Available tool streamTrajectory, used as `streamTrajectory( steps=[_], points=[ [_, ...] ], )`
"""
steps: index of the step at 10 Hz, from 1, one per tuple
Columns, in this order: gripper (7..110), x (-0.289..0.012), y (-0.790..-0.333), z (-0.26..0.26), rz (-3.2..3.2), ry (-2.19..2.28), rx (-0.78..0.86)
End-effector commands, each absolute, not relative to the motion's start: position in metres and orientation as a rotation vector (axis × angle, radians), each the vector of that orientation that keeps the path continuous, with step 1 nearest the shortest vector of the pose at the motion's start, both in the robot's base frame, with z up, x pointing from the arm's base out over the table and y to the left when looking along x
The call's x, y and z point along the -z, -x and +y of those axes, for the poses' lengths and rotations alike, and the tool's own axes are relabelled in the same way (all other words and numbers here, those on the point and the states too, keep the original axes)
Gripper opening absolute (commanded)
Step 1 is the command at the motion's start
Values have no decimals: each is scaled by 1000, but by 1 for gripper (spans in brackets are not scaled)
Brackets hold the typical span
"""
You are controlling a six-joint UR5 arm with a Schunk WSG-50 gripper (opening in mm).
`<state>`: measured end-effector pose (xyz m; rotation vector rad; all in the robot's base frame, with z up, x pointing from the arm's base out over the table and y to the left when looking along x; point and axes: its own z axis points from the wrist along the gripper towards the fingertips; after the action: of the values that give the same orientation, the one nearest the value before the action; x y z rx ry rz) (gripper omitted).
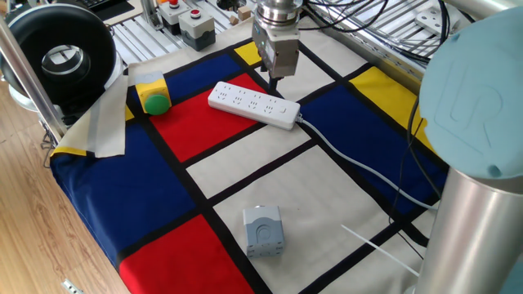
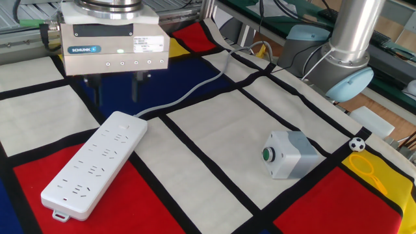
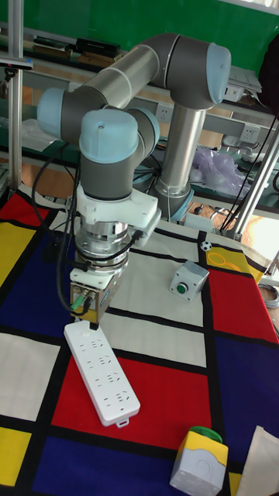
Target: Turn on the power strip by pressing the button
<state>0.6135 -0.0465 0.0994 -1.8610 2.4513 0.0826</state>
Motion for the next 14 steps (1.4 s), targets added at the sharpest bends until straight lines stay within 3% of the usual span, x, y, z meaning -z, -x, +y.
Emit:
streamTrajectory(
  steps=[1, 3, 5, 10, 12, 13, 14],
  points=[
    [44, -100, -619, -54, 2367, 1963, -25],
    [44, -100, -611, -74, 2475, 1949, 38],
    [44, -100, -620, -62, 2453, 1888, 13],
    [44, -102, -628, -99, 2413, 2035, 226],
    [44, -102, -638, -87, 2332, 2042, 207],
    [66, -101, -636, -73, 2280, 2060, 132],
    [66, -101, -634, -65, 2240, 2084, 92]
  ],
)
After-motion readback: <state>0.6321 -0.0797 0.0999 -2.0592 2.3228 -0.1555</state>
